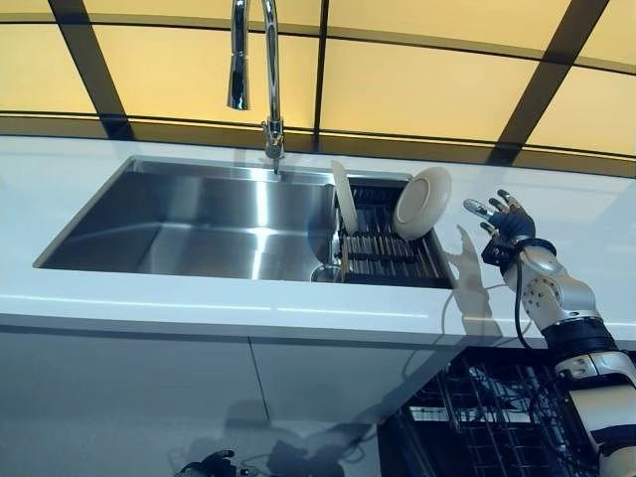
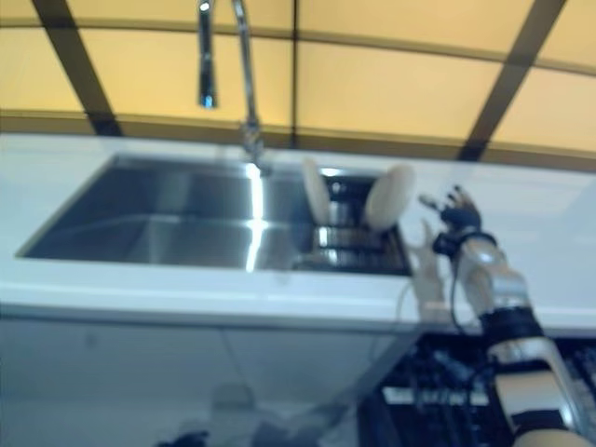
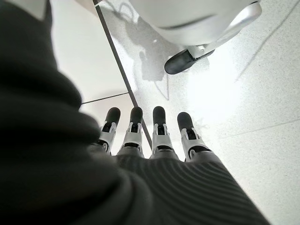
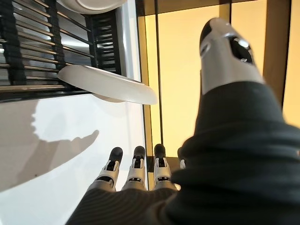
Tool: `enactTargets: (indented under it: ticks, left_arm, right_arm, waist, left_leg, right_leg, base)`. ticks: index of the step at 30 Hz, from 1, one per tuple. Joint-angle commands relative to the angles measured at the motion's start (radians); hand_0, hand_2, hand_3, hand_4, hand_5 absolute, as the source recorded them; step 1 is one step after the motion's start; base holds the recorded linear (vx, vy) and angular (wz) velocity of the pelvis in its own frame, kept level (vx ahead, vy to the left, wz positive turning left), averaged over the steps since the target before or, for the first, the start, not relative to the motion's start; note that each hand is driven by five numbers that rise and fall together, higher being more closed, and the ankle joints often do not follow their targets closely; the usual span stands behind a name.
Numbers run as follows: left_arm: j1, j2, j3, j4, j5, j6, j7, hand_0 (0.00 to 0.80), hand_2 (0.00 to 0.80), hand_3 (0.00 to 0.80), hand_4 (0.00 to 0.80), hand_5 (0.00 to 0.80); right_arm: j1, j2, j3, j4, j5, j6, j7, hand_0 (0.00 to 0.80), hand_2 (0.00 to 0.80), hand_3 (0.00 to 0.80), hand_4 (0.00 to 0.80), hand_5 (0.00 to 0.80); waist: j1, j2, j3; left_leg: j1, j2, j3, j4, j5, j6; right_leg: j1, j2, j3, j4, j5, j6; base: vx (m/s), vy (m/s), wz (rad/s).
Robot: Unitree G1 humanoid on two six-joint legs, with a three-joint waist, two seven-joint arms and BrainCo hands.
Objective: Take plates into dishwasher
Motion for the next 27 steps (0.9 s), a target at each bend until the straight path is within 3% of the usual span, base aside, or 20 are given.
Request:
enactTargets:
  ticks: [1, 14, 27]
  left_arm:
    - [-0.051, 0.005, -0.064, 0.035, -0.002, -0.009, -0.002, 0.0, 0.0, 0.0, 0.0, 0.0]
    - [-0.067, 0.052, -0.061, 0.005, 0.001, -0.005, 0.002, 0.0, 0.0, 0.0, 0.0, 0.0]
    - [-0.068, 0.071, -0.064, -0.002, -0.017, -0.012, 0.009, 0.0, 0.0, 0.0, 0.0, 0.0]
  right_arm:
    - [-0.149, -0.028, -0.018, 0.065, 0.026, -0.009, 0.022, 0.0, 0.0, 0.0, 0.0, 0.0]
    - [-0.229, -0.119, 0.053, 0.133, 0.069, 0.11, 0.148, 0.0, 0.0, 0.0, 0.0, 0.0]
    - [-0.275, -0.134, 0.05, 0.177, 0.095, 0.105, 0.134, 0.0, 0.0, 0.0, 0.0, 0.0]
  waist:
    - [0.028, 0.002, 0.005]
    - [0.037, -0.032, 0.046]
    - [0.044, -0.037, 0.073]
  left_leg:
    - [-0.03, -0.033, -0.016, 0.003, -0.112, 0.036]
    - [-0.044, -0.027, -0.018, 0.003, -0.114, 0.051]
    - [-0.047, -0.029, -0.012, 0.003, -0.121, 0.067]
  right_leg:
    - [0.022, -0.028, -0.088, 0.066, -0.13, 0.057]
    - [-0.021, -0.033, -0.092, 0.117, -0.128, 0.073]
    - [-0.048, -0.047, -0.097, 0.159, -0.115, 0.093]
  base:
    - [0.016, 0.026, 0.03]
    - [0.012, 0.022, 0.0]
    - [0.035, 0.049, -0.02]
